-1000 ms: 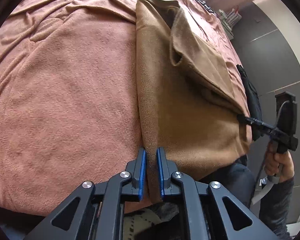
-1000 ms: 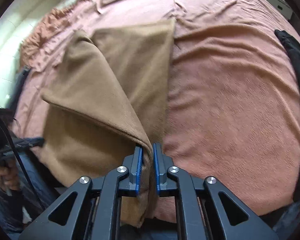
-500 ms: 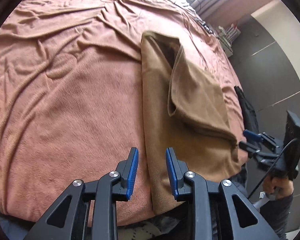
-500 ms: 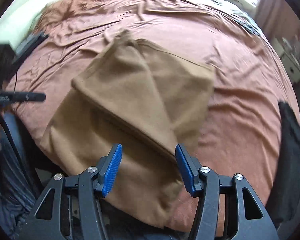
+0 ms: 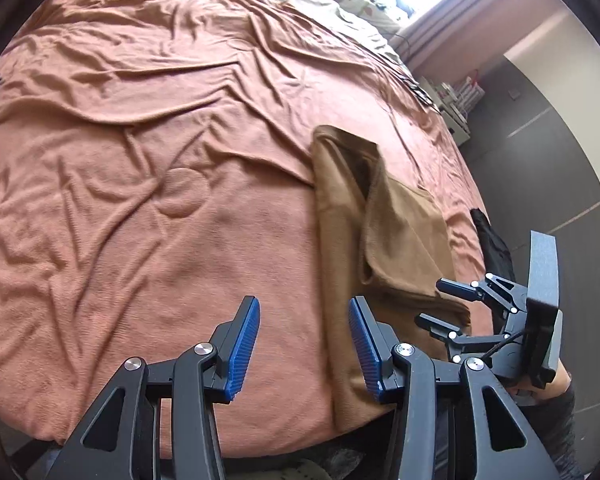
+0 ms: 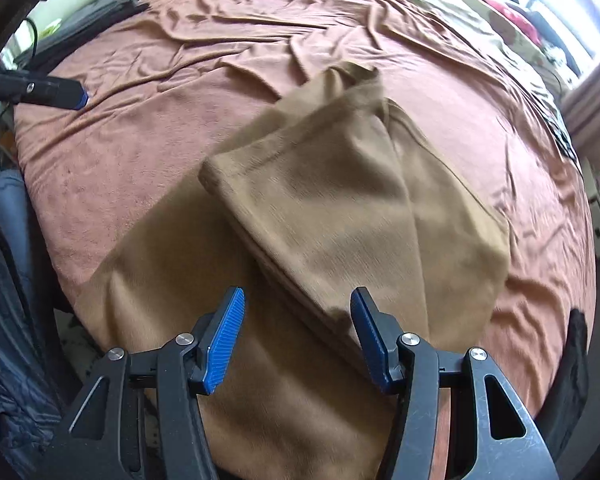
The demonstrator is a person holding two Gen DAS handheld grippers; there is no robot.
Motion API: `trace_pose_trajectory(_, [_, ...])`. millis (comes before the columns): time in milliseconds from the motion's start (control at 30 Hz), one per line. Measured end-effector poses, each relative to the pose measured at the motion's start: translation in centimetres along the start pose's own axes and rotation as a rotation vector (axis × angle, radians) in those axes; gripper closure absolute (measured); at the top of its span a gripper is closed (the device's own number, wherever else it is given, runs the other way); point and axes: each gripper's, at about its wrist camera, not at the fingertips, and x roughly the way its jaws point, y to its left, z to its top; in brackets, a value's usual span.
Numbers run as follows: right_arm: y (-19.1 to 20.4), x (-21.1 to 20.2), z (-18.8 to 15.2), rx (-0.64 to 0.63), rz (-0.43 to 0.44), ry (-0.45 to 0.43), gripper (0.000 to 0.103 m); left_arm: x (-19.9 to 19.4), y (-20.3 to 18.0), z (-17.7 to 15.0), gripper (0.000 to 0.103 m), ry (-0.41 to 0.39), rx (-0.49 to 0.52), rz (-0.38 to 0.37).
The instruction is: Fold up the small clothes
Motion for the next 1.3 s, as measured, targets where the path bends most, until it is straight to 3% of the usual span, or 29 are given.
trace_pose_trajectory(133, [0.8,1.5,0.7,-0.052,0.006,0.014,0.052,0.1,1.4,0.3,0.054,0.003,-0.032,0.010])
trace_pose_trajectory(233, [0.7,2.8,0.9,-0.078,-0.036,0.044,0.071,0.1,2.1,0.4,0.054,0.001,-0.048,0.017])
trace_pose_trajectory(267, [0.6,2.9,1.1,-0.079,-0.043,0.046,0.082,0.1,2.2,0.4,0.054,0.003,-0.051,0.018])
trace_pose_trajectory(367, [-1.1,1.9,1.4,-0.020,0.023,0.012,0.093,0.5,2.1,0.6,0.055,0.014,-0.051,0.018])
trace_pose_trajectory(533, [-5.3,-0.4,1.3,0.111,0.079,-0.066,0.094,1.5,1.2,1.4,0.054,0.028,-0.029,0.019])
trace_pose_trajectory(833, [-12.9,-2.8,-0.7,0.336,0.102,-0.173,0.094,3.6,-1.8,2.8,0.054,0.058,0.010,0.021])
trace_pose_trajectory(1300, [-20.1,1.4,-3.0,0.573,0.198,-0.173,0.094,7.0,-4.2,4.8,0.054,0.104,0.041,0.065])
